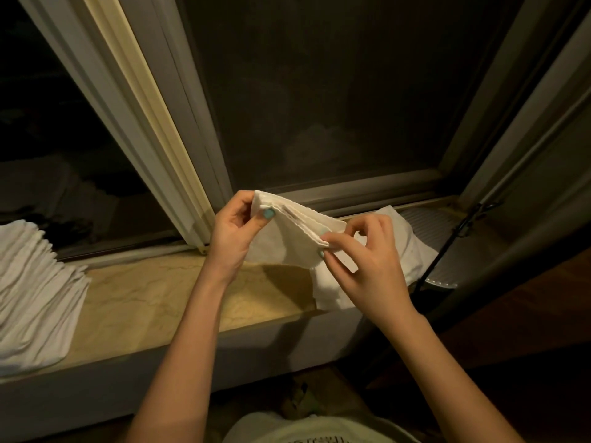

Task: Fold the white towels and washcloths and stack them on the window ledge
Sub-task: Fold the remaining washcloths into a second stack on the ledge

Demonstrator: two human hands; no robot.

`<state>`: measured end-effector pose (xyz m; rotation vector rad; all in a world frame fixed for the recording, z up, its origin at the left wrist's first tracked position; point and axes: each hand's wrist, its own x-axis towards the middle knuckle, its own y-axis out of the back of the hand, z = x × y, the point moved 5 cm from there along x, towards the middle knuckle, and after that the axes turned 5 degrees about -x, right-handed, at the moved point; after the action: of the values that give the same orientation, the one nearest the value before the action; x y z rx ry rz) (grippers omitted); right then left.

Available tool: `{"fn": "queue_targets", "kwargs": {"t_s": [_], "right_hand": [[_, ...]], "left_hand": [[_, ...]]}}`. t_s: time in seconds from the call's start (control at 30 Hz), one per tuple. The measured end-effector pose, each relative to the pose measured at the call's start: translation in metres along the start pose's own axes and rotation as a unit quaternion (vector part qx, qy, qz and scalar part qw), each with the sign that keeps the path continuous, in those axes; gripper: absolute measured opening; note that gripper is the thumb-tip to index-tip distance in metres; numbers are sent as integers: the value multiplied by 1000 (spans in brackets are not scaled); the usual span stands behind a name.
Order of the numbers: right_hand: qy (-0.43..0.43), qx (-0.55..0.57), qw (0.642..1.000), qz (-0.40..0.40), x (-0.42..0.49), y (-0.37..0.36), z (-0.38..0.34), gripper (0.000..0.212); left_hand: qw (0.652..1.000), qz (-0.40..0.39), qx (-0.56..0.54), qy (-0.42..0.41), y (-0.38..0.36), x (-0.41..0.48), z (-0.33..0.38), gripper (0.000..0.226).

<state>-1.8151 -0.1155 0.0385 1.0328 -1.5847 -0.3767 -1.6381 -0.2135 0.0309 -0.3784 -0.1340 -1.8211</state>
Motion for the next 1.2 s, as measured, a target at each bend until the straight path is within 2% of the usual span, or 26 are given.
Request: {"fn": "queue_targets", "kwargs": {"t_s": [0.07, 0.17, 0.3, 0.43, 0.53, 0.63, 0.73, 0.83, 0.9, 1.0, 1.07, 1.2], "right_hand": [[28, -7, 999, 20, 1, -1, -5, 15], [118, 29, 992, 43, 3, 1, -15, 13], [158, 113, 980, -52, 18, 2, -16, 11], [141, 61, 977, -148, 30, 0, -7, 21], [135, 22, 976, -168, 32, -5, 2, 22], [91, 15, 984, -149, 35, -6, 9, 29], [38, 118, 979, -162, 37, -4, 12, 26], [-6, 259, 941, -216, 34, 0, 8, 22], [3, 258, 933, -251, 31, 2, 4, 23], [33, 182, 945, -268, 32, -2, 8, 19], [16, 161, 945, -285, 29, -7, 15, 19], [-29, 285, 920, -269, 23, -7, 12, 22]], "left_hand": [[1000, 1, 3, 16, 0, 1, -3, 17], [998, 2, 9, 56, -1, 3, -7, 19], [995, -12, 9, 103, 0, 7, -14, 21], [993, 0, -9, 122, 5, 12, -17, 16], [991, -2, -7, 133, 9, 14, -15, 15], [988, -13, -20, 153, 7, 14, -13, 21], [984, -5, -30, 177, 9, 13, -16, 24], [982, -8, -27, 187, 11, 11, -19, 17], [980, -11, -41, 195, 11, 9, -21, 16], [973, -4, -125, 193, 11, 9, -18, 17], [974, -7, -121, 193, 12, 11, -15, 18], [978, -16, -71, 193, 11, 13, -10, 26]]}}
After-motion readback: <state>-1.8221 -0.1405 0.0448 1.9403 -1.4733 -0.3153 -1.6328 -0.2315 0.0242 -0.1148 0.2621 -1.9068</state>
